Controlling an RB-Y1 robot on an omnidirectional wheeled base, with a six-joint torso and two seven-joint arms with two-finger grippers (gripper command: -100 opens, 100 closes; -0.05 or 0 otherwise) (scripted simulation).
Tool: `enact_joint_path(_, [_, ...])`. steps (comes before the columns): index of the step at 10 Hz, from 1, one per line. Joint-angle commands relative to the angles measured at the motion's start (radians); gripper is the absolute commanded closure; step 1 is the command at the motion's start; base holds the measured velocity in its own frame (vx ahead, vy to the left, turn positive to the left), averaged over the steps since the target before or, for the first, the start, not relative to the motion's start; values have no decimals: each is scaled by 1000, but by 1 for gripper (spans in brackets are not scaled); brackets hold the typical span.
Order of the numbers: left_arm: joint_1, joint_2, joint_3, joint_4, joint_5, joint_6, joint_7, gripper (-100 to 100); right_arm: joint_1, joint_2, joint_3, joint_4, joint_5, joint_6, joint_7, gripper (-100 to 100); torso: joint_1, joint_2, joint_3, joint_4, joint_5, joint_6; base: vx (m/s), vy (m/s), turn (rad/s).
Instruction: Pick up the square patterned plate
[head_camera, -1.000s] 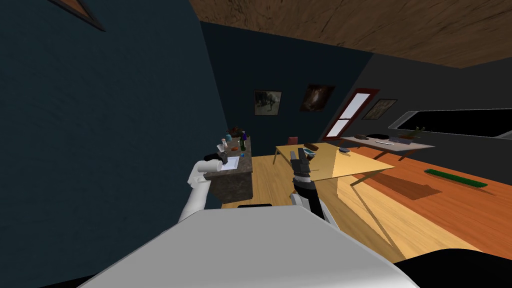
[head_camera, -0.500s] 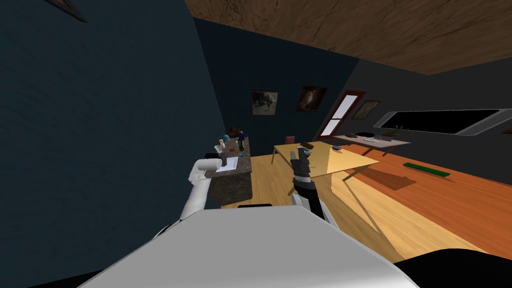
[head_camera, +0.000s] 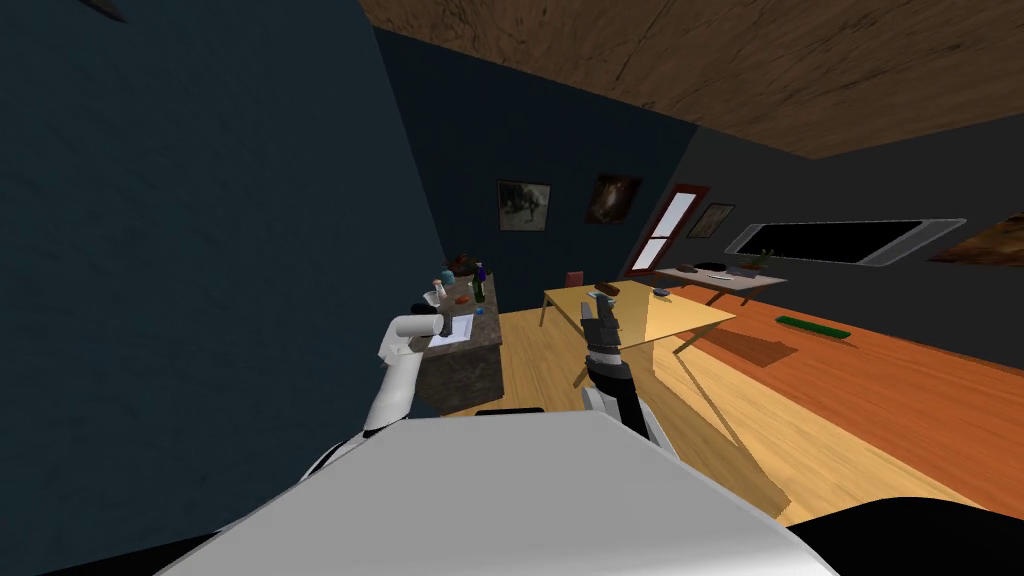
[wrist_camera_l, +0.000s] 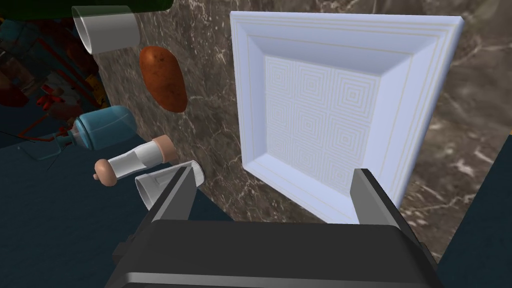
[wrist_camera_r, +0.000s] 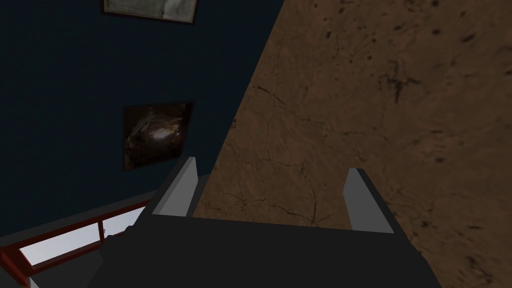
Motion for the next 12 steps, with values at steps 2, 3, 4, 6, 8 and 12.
enact_joint_path(2, [-20, 2, 18, 34, 4, 70, 6, -100, 0, 0, 0, 0, 0, 0, 0, 0, 1, 0, 0, 0, 0, 0, -2, 30, -111])
enact_joint_path(3, [-37, 4, 33, 60, 8, 99, 12, -100, 0, 0, 0, 0, 0, 0, 0, 0, 1, 0, 0, 0, 0, 0, -6, 30, -146])
enact_joint_path(4, [-37, 4, 33, 60, 8, 122, 12, -100, 0, 0, 0, 0, 0, 0, 0, 0, 1, 0, 0, 0, 0, 0, -5, 24, -61])
enact_joint_path(6, [-52, 5, 48, 86, 12, 172, 18, -100, 0, 0, 0, 0, 0, 0, 0, 0, 0, 0, 0, 0, 0, 0, -2, 18, -91])
enact_joint_path(8, [-65, 6, 62, 110, 16, 218, 23, -100, 0, 0, 0, 0, 0, 0, 0, 0, 0, 0, 0, 0, 0, 0, 1, 19, -92])
enact_joint_path(12, [-97, 11, 100, 172, 26, 329, 39, -100, 0, 0, 0, 0, 0, 0, 0, 0, 0, 0, 0, 0, 0, 0, 2, 19, -109])
